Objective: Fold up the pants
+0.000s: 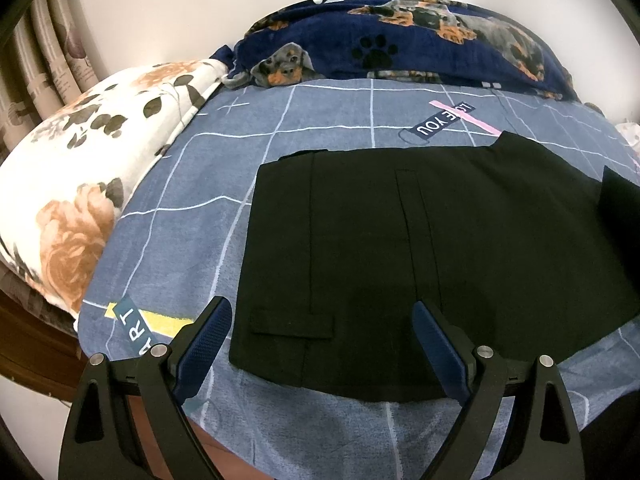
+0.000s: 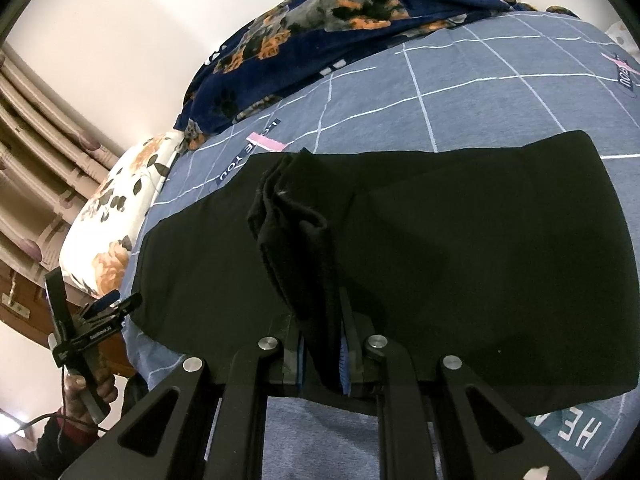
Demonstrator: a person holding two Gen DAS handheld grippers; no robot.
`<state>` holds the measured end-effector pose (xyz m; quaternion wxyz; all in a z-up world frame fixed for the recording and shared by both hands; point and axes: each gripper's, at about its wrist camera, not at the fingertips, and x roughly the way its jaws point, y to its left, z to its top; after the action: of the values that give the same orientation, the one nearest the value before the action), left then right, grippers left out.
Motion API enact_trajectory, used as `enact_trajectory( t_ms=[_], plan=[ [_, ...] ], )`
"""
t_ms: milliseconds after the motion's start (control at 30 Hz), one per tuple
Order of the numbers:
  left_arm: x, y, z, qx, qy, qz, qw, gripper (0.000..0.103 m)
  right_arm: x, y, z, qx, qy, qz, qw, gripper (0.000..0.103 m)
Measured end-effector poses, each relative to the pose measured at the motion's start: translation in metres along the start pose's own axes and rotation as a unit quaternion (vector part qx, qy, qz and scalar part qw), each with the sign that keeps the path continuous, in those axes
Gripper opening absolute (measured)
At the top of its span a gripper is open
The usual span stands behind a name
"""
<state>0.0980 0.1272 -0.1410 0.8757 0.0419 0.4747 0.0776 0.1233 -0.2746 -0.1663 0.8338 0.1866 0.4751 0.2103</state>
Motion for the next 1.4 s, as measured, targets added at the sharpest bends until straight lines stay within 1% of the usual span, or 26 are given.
enact_trajectory(
  t_ms=[400, 567, 733, 933, 1000, 1067, 1133, 1233, 1400],
  plan=[
    [0.000, 0.000, 0.000, 0.000, 0.001, 0.000, 1.0000, 0.092, 0.002, 0.001, -0.003, -0.002, 0.005, 0.001, 1.000, 0.016],
    [0.001, -0.001, -0.001, -0.001, 0.003, 0.000, 1.0000, 0.092, 0.003, -0.002, -0.003, 0.003, 0.013, 0.007, 1.000, 0.019],
    [0.002, -0.001, -0.001, 0.000, 0.003, 0.000, 1.0000, 0.092, 0.005, 0.002, -0.005, -0.004, 0.021, 0.005, 1.000, 0.020],
    [0.002, -0.001, -0.001, 0.000, 0.003, 0.000, 1.0000, 0.092, 0.008, 0.000, -0.005, 0.000, 0.035, 0.015, 0.999, 0.028],
    [0.002, -0.001, -0.001, 0.000, 0.003, 0.000, 1.0000, 0.092, 0.010, 0.000, -0.006, 0.003, 0.042, 0.021, 0.999, 0.035],
    [0.002, -0.001, -0.001, 0.000, 0.003, 0.000, 1.0000, 0.092, 0.013, -0.002, -0.007, 0.013, 0.052, 0.033, 0.998, 0.043],
    [0.002, -0.001, -0.001, 0.000, 0.003, 0.000, 1.0000, 0.092, 0.015, -0.001, -0.009, 0.013, 0.058, 0.035, 0.998, 0.045],
    [0.002, -0.002, 0.000, 0.000, 0.003, 0.000, 1.0000, 0.092, 0.016, 0.000, -0.011, 0.013, 0.062, 0.040, 0.997, 0.052],
    [0.001, -0.001, -0.001, 0.000, -0.001, 0.004, 1.0000, 0.092, 0.015, -0.002, -0.012, 0.018, 0.065, 0.046, 0.997, 0.053]
  ],
)
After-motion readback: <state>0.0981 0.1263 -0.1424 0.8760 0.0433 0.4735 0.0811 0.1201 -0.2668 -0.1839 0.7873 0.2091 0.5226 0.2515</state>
